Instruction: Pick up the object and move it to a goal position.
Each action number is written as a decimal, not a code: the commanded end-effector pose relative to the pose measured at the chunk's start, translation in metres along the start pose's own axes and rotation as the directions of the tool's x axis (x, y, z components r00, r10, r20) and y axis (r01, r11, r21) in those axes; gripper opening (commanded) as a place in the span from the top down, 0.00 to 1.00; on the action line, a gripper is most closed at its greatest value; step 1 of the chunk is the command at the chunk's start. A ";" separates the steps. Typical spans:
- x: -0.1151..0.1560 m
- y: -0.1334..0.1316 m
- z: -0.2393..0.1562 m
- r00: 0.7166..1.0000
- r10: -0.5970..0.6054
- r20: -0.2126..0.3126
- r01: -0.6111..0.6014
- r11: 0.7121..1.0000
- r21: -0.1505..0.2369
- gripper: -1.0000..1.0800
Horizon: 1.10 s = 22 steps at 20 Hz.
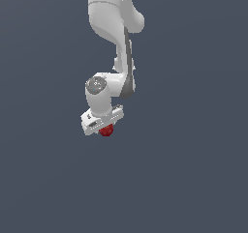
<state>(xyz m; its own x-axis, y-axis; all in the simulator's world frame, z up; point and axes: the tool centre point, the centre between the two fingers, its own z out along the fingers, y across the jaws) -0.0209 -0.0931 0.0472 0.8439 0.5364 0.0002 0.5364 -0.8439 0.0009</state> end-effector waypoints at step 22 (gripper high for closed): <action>0.021 -0.100 -0.102 1.000 -0.001 0.002 0.001 1.000 -0.002 1.00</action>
<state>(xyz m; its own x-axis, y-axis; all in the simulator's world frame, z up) -0.0531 -0.0100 0.1345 0.8437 0.5368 -0.0037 0.5368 -0.8437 0.0003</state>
